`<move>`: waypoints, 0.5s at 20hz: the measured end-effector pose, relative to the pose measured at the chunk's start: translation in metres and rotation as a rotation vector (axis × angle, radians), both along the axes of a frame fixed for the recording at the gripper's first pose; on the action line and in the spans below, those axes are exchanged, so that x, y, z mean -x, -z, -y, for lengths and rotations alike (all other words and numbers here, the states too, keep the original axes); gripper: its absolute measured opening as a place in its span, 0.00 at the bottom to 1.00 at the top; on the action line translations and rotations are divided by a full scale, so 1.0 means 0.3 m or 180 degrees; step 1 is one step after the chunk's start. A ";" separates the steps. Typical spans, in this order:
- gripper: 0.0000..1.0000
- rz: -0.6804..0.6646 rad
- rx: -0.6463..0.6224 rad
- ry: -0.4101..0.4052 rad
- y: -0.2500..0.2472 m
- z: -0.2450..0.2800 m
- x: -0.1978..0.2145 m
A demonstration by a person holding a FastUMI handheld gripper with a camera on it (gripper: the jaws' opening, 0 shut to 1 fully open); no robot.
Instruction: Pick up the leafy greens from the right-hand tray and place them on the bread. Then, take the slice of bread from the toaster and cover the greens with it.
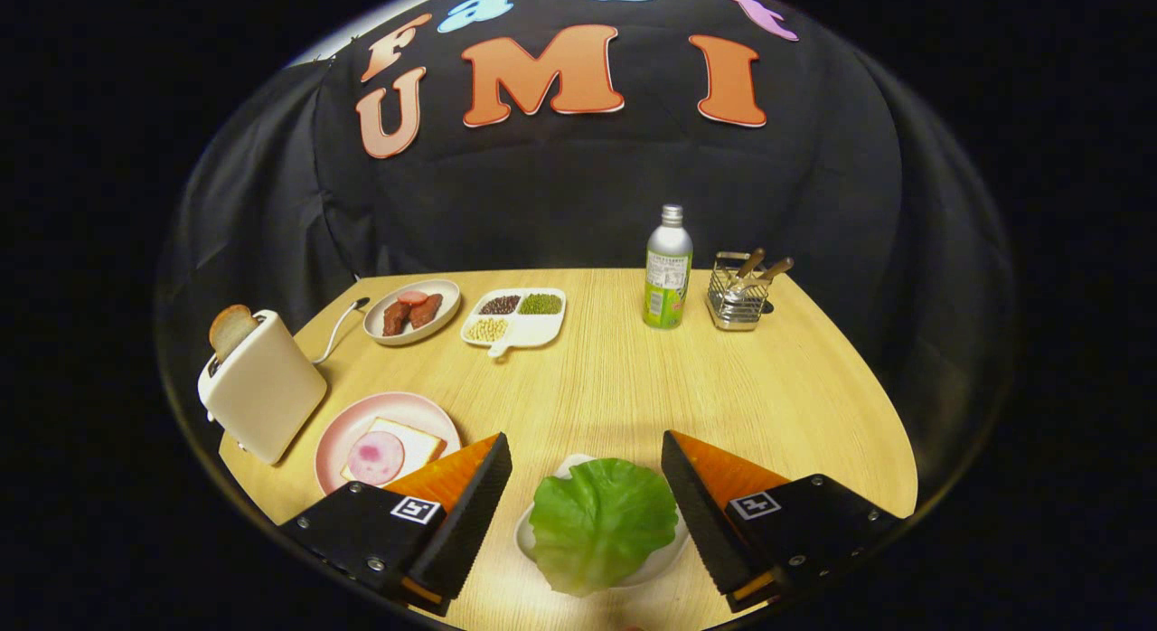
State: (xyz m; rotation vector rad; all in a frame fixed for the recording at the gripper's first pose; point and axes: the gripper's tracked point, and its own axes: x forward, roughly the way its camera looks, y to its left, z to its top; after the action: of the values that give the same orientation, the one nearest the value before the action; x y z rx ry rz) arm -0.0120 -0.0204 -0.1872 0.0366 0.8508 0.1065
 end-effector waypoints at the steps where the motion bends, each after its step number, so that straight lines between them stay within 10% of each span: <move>1: 1.00 -0.0095 -0.0040 -0.0034 0.022 -0.009 0.017; 10: 1.00 -0.0769 -0.0028 -0.0181 0.165 0.003 0.092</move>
State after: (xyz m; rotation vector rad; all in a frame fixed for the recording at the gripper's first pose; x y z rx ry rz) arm -0.0395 -0.0214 -0.2367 0.0340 1.0931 0.1615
